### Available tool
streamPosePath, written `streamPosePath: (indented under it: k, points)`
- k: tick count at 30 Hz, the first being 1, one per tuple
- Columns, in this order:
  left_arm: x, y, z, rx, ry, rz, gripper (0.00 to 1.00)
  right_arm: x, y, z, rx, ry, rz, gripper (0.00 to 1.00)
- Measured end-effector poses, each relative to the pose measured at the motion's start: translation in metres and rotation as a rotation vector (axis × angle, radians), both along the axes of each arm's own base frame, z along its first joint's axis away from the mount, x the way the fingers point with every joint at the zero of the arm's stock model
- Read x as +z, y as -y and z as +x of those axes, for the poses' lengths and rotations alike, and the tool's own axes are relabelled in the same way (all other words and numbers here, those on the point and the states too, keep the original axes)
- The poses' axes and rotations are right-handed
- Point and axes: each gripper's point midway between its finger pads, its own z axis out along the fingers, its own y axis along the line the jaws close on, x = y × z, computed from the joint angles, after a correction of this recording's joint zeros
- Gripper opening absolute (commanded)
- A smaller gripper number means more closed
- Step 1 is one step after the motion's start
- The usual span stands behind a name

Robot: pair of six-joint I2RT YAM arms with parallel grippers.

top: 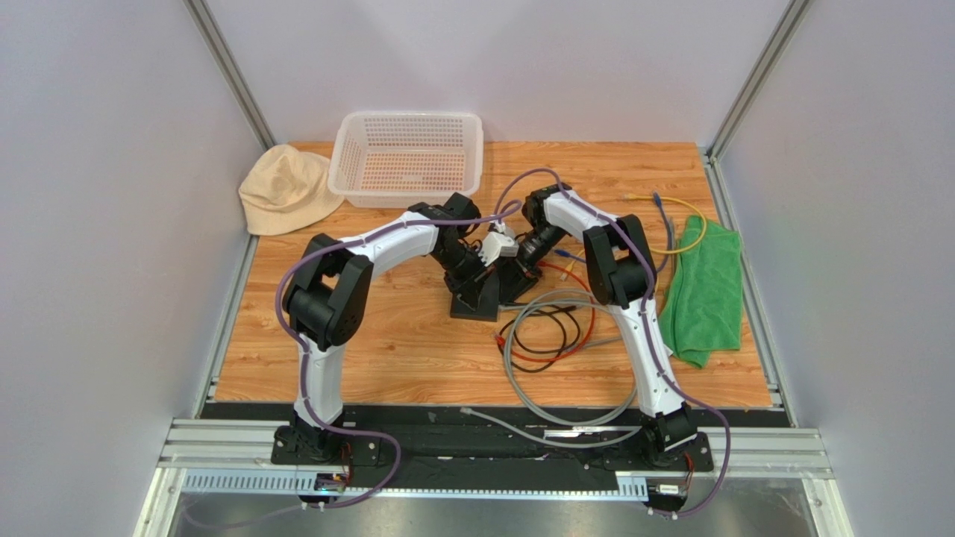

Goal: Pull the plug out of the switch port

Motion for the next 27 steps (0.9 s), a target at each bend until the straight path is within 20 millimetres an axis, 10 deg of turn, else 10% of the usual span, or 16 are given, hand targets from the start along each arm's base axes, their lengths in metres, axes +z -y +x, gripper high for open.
streamPosePath:
  k: [12,27]
  points:
    - [0.000,0.002,0.001,0.053,-0.027,0.008,0.00,0.000,0.001,-0.004,-0.027,-0.046,-0.032,0.00]
    - [-0.001,0.003,0.004,0.071,-0.023,0.013,0.00,-0.003,0.021,-0.007,0.027,0.027,-0.189,0.00]
